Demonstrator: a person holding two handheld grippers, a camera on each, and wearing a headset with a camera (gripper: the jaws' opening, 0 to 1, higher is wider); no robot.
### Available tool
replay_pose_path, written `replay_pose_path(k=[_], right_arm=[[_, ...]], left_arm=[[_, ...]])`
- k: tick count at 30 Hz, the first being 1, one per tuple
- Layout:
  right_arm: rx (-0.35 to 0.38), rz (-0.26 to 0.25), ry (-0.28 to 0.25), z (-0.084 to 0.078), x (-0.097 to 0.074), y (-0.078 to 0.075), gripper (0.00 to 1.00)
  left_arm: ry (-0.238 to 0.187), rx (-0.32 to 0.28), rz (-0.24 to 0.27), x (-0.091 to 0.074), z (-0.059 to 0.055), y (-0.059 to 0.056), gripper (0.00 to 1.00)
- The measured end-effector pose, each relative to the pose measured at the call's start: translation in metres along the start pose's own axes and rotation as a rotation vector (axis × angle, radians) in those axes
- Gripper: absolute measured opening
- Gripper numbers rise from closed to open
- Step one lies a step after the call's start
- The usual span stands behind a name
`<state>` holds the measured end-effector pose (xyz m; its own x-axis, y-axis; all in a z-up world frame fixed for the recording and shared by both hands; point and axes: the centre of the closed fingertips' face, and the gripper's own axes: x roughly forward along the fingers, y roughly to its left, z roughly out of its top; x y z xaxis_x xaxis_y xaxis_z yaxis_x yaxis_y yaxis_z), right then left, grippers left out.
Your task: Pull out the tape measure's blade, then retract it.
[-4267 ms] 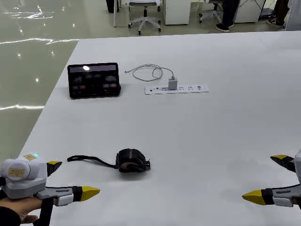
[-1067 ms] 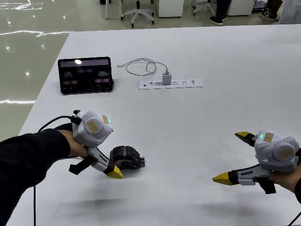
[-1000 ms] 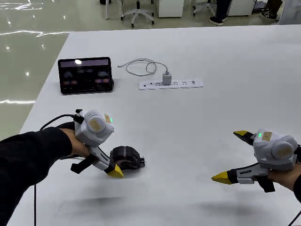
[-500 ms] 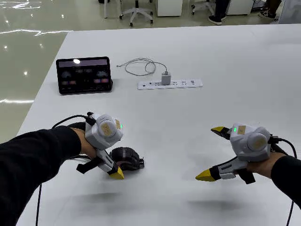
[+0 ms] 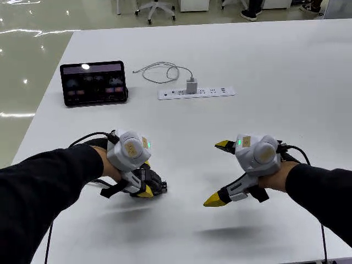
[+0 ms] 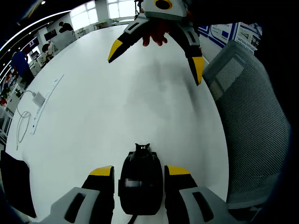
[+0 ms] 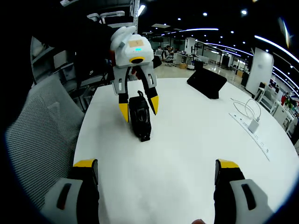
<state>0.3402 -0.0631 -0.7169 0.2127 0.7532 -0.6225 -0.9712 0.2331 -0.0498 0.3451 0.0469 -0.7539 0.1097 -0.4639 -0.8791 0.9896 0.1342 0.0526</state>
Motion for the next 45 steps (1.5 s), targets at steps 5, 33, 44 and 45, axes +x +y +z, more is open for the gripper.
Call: replay_pose_path(k=[5, 33, 44, 45], right_arm=[[-0.015, 0.036, 0.022, 0.007, 0.010, 0.003, 1.00], [-0.069, 0.177, 0.092, 0.017, 0.079, 0.032, 0.67], [-0.100, 0.214, 0.132, 0.011, 0.103, 0.037, 0.42], [-0.101, 0.215, 0.145, 0.007, 0.106, 0.037, 0.39]], left_arm=[[-0.010, -0.003, -0.020, -0.001, 0.003, -0.001, 0.36], [0.091, 0.040, -0.035, 0.005, -0.004, -0.006, 0.31], [0.053, 0.013, -0.032, 0.005, -0.003, -0.006, 0.31], [0.049, 0.008, -0.032, 0.005, -0.003, -0.006, 0.31]])
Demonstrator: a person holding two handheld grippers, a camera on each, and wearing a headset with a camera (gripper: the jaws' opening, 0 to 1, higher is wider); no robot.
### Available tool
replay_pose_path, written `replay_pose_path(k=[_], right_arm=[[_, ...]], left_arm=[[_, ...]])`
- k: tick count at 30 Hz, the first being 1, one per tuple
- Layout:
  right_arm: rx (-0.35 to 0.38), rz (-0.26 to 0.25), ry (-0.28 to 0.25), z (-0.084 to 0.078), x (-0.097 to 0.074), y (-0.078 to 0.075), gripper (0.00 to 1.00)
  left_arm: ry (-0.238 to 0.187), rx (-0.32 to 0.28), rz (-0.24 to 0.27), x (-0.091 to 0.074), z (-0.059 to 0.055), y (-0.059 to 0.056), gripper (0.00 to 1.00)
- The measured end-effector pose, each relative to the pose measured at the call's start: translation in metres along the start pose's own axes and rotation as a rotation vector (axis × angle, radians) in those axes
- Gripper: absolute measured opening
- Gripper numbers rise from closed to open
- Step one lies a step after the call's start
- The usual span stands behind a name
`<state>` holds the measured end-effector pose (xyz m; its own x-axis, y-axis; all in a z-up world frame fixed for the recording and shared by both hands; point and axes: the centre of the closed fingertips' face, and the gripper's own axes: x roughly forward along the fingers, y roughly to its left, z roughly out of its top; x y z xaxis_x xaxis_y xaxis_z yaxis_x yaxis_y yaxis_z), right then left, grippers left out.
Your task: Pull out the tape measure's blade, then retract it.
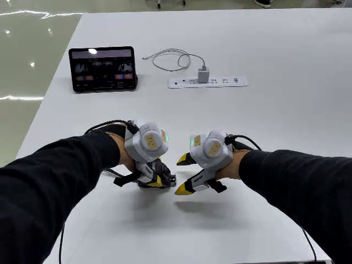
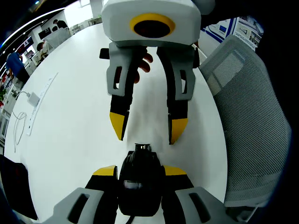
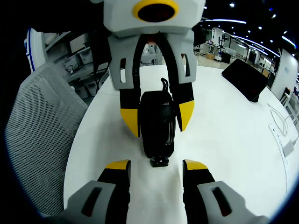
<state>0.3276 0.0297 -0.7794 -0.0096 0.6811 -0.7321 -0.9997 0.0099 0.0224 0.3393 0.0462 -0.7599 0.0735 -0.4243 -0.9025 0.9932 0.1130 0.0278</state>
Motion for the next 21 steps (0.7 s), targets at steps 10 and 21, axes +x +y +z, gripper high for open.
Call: replay_pose_path(k=[10, 21], right_arm=[[-0.032, 0.001, 0.054, -0.001, 0.011, -0.003, 0.21], [-0.032, 0.011, 0.079, -0.002, 0.018, -0.005, 0.13]], left_arm=[[-0.018, -0.027, -0.015, 0.001, 0.000, 0.000, 0.32], [-0.028, -0.055, -0.028, 0.002, 0.000, 0.000, 0.33]])
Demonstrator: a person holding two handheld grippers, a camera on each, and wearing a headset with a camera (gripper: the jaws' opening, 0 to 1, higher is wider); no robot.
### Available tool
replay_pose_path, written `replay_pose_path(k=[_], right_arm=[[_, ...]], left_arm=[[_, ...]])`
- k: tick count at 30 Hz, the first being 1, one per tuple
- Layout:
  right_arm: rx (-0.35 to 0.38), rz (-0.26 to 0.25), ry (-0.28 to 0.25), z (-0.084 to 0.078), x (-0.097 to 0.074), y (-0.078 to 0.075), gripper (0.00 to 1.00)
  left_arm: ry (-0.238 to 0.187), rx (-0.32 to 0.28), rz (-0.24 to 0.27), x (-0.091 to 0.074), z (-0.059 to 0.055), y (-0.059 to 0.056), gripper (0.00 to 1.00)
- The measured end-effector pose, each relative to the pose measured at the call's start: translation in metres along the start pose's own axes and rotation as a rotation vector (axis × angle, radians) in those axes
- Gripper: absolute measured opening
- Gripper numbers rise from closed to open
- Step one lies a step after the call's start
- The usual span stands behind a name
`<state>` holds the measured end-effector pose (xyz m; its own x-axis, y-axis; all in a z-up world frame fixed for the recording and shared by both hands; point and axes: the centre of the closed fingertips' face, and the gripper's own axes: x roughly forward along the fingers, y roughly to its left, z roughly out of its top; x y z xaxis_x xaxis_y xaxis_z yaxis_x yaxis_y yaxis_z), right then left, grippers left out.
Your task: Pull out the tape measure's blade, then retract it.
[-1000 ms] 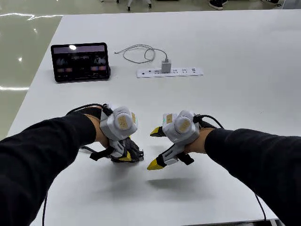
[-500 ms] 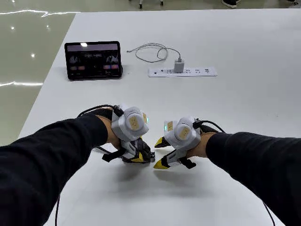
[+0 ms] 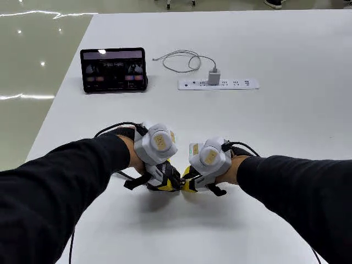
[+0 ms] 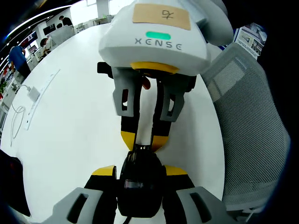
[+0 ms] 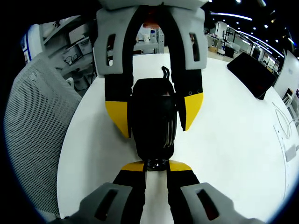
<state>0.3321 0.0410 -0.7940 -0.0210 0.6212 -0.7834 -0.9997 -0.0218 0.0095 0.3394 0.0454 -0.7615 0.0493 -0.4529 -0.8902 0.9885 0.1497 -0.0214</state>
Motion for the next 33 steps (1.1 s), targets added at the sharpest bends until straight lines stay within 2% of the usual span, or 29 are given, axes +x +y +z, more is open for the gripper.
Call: replay_pose_path(k=[1, 3, 5, 8, 12, 28, 33], right_arm=[[-0.024, 0.004, 0.014, -0.002, -0.001, 0.000, 0.12], [0.008, 0.007, 0.008, -0.001, -0.002, -0.001, 0.12], [-0.003, 0.005, 0.010, -0.002, -0.002, -0.001, 0.11], [-0.067, 0.000, 0.059, -0.002, -0.001, 0.000, 0.09], [-0.021, 0.001, 0.059, -0.003, -0.002, -0.002, 0.09], [-0.018, 0.009, 0.068, -0.013, -0.007, -0.002, 0.09], [-0.029, 0.005, 0.059, -0.011, -0.006, -0.002, 0.11]], left_arm=[[0.000, -0.004, -0.002, 0.000, 0.000, 0.000, 0.33], [-0.001, -0.008, -0.003, 0.000, 0.000, 0.000, 0.34], [-0.003, -0.008, -0.004, 0.000, 0.000, 0.000, 0.34], [-0.012, -0.014, -0.003, 0.000, 0.000, 0.000, 0.34], [-0.013, -0.014, -0.005, 0.000, 0.000, 0.000, 0.34], [-0.042, -0.028, 0.002, -0.002, 0.000, 0.000, 0.34], [-0.041, -0.025, 0.010, -0.002, 0.000, -0.001, 0.34]])
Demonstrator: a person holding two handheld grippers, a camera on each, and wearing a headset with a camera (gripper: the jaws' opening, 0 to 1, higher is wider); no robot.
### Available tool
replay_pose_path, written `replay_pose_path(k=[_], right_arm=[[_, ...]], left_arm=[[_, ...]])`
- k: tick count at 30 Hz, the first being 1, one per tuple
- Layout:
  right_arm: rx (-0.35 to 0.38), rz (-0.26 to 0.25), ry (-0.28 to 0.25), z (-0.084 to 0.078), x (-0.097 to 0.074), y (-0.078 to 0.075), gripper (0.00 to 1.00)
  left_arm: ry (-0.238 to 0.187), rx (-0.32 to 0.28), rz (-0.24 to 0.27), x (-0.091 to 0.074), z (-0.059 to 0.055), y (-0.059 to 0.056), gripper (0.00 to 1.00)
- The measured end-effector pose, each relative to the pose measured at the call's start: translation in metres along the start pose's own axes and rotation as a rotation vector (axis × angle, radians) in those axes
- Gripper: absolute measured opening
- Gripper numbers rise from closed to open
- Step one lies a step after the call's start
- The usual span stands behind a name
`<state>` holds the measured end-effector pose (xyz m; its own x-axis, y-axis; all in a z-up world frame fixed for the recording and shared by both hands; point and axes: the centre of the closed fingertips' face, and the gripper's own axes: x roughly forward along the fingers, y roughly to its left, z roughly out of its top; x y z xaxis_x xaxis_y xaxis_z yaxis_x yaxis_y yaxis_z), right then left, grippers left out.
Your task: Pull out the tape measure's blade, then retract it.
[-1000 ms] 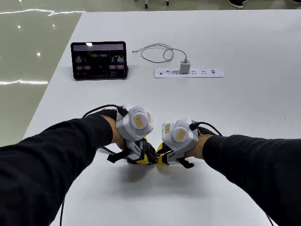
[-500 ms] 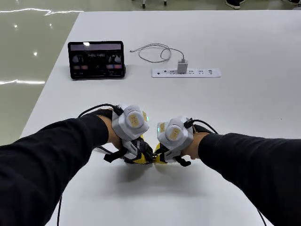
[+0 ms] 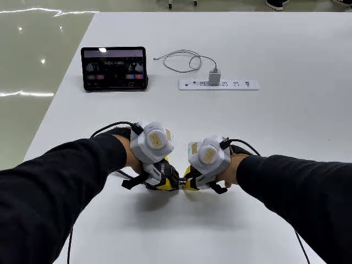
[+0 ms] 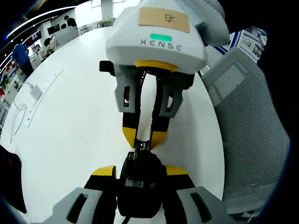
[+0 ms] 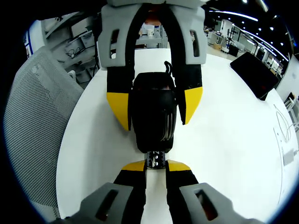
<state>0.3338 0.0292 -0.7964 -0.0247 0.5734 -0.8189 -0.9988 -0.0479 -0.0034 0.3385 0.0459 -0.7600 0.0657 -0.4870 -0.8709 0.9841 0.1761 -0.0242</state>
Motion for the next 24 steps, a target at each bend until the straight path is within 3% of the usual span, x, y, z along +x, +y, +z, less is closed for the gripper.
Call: replay_pose_path(k=[6, 8, 9, 24], right_arm=[[0.008, -0.002, 0.020, 0.005, 0.004, -0.001, 0.12], [0.057, -0.010, -0.015, 0.014, 0.008, 0.000, 0.13], [0.031, -0.008, 0.030, 0.007, 0.008, -0.001, 0.13], [0.056, 0.016, 0.007, 0.004, 0.004, -0.001, 0.09]], left_arm=[[-0.015, -0.014, 0.001, 0.001, 0.000, 0.000, 0.34], [-0.014, -0.016, -0.001, 0.001, 0.000, 0.000, 0.34], [-0.013, -0.017, -0.003, 0.002, 0.000, 0.000, 0.34], [-0.030, -0.019, -0.004, -0.001, -0.003, -0.001, 0.34]])
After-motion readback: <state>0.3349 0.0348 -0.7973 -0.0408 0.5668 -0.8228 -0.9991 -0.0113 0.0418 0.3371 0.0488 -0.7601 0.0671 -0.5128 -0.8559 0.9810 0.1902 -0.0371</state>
